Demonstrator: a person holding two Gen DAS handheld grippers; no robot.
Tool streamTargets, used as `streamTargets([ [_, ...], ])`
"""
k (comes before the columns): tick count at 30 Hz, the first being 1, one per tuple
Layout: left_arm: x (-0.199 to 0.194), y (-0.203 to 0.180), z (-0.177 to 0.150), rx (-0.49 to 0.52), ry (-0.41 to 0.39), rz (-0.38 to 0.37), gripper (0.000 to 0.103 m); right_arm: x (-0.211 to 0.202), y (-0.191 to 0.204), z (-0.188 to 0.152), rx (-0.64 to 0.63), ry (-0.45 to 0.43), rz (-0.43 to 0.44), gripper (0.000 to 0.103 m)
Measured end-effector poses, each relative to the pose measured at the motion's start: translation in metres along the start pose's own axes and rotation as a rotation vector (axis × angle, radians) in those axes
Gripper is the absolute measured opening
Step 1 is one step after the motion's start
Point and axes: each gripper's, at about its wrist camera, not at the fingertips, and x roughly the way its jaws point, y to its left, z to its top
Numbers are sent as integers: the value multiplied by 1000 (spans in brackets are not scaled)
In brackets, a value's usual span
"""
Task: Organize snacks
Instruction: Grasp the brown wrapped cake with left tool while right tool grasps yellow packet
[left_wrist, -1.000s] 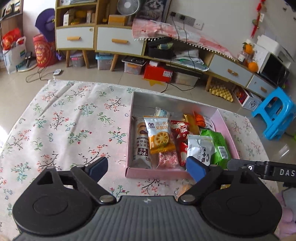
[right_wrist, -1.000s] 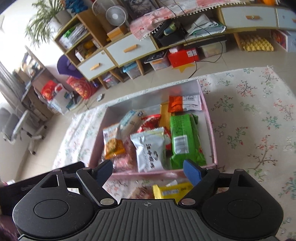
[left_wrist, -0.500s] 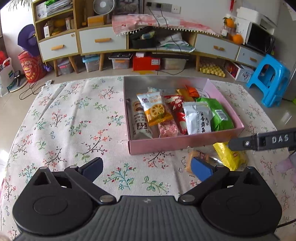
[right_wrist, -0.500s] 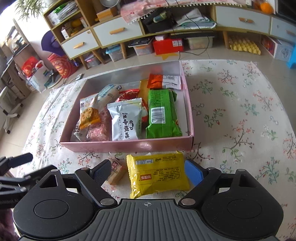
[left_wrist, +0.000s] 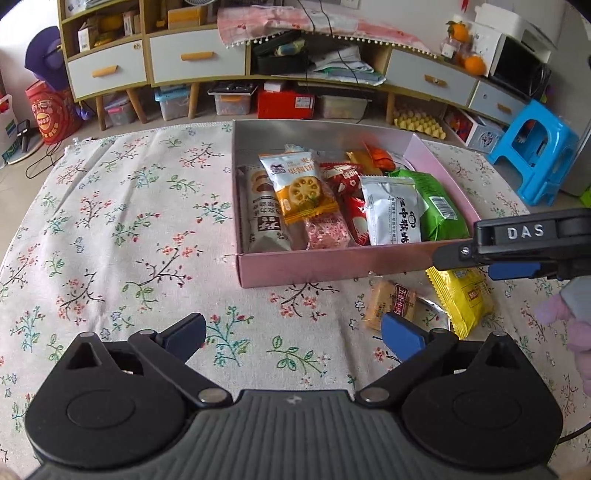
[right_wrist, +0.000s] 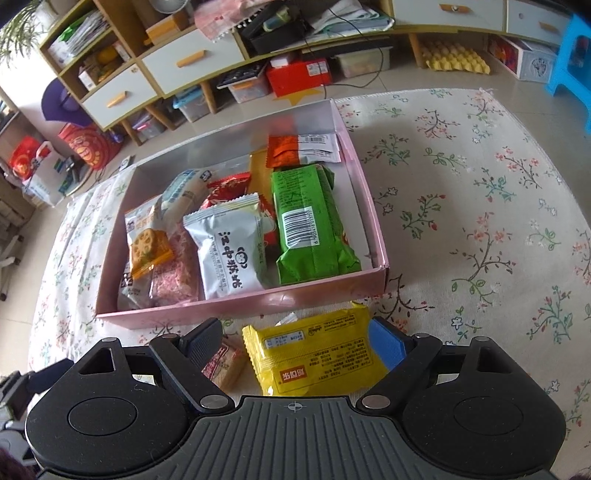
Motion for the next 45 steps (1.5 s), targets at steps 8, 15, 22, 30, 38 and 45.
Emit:
streamTargets([
  [8, 8, -15, -2, 50, 15, -1, 101, 14, -10, 3, 3, 5, -61, 88],
  [15, 13, -31, -7, 124, 13, -20, 100, 5, -26, 0, -18, 22, -68, 88],
  [22, 20, -46, -11, 192, -4, -43, 98, -1, -54, -8, -38, 38, -107, 88],
  [30, 28, -62, -15, 270, -26, -65, 88, -13, -71, -23, -145, 23, 46, 88],
  [38, 34, -63, -13, 274, -31, -90, 76, -11, -69, -57, -511, -15, 118, 90],
  [45, 39, -66, -10, 259, -25, -89, 59, -9, -74, -61, -644, -45, 64, 96],
])
